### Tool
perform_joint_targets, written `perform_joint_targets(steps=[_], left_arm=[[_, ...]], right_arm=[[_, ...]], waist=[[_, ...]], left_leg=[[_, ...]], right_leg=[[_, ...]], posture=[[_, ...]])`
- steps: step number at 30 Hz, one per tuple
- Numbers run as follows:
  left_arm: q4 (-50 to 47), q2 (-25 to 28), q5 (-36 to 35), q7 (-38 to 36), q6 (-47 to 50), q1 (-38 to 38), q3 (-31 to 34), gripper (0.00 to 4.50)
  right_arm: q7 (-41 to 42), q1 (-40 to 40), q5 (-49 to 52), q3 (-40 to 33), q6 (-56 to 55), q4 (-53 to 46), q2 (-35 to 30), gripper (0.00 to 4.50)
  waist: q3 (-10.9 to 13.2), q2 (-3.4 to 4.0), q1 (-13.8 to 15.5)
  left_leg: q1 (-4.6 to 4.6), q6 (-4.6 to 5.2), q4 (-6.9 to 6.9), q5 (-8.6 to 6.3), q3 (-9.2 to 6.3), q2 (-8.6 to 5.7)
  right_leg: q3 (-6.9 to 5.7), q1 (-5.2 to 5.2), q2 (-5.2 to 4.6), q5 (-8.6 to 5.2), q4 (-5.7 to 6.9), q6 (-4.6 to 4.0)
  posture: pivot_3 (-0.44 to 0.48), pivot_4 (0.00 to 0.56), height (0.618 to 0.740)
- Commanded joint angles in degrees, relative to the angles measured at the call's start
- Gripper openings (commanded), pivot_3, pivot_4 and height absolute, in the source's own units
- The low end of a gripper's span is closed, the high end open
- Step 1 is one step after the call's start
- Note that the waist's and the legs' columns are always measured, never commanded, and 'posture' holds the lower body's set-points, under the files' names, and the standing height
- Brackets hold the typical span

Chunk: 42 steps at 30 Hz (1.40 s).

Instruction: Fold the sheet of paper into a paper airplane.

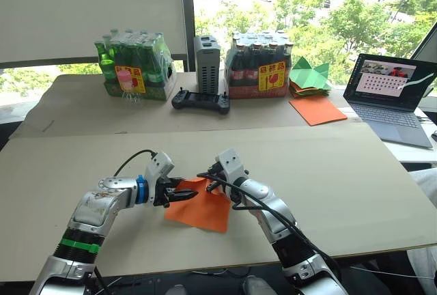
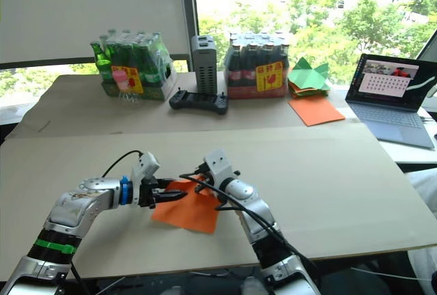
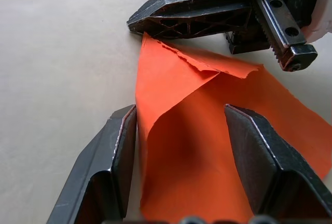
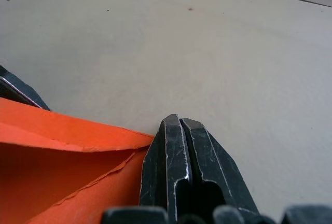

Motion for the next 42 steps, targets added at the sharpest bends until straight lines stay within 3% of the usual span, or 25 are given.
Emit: perform_joint_targets(steps=[1, 10, 17, 42], left_arm=[[-1.1, 0.6, 0.4, 0.1, -1.5, -0.4, 0.6, 2.82], [-1.3, 0.8, 1.2, -0.2, -1.8, 0.7, 0.3, 2.82], [-0.9, 0.9, 1.4, -0.2, -2.0, 0.7, 0.3, 2.82], [-2.3, 0.4, 1.4, 0.3, -2.0, 0.1, -0.8, 2.82]], right_arm=[[-0.7, -0.1, 0.7, -1.1, -1.2, -2.3, 0.4, 0.0], [0.3, 2.1, 5.5, -5.1, -3.6, -10.7, 0.9, 0.0], [8.2, 7.0, 8.2, -1.2, 1.8, -17.5, -5.2, 0.0], [8.6, 7.4, 5.1, 4.1, 3.0, -13.3, -7.9, 0.0]], waist=[[0.0, 0.0, 0.0], [0.0, 0.0, 0.0], [0.0, 0.0, 0.1], [0.0, -0.01, 0.2]], left_leg=[[0.0, 0.0, 0.0, 0.0, 0.0, 0.0], [-0.03, 0.0, -0.01, 0.0, 0.0, 0.0], [-0.03, 0.0, -0.01, 0.0, 0.0, -0.01], [-0.03, 0.0, -0.01, 0.0, 0.01, -0.01]], right_leg=[[0.0, 0.0, 0.0, 0.0, 0.0, 0.0], [0.0, -0.03, 0.0, 0.0, -0.01, 0.0], [0.0, -0.01, -0.01, 0.0, -0.03, 0.01], [0.0, 0.0, 0.0, -0.01, -0.05, 0.01]], posture=[[0.0, 0.15, 0.74], [0.0, 0.15, 0.74], [0.0, 0.15, 0.74], [0.0, 0.15, 0.74]])
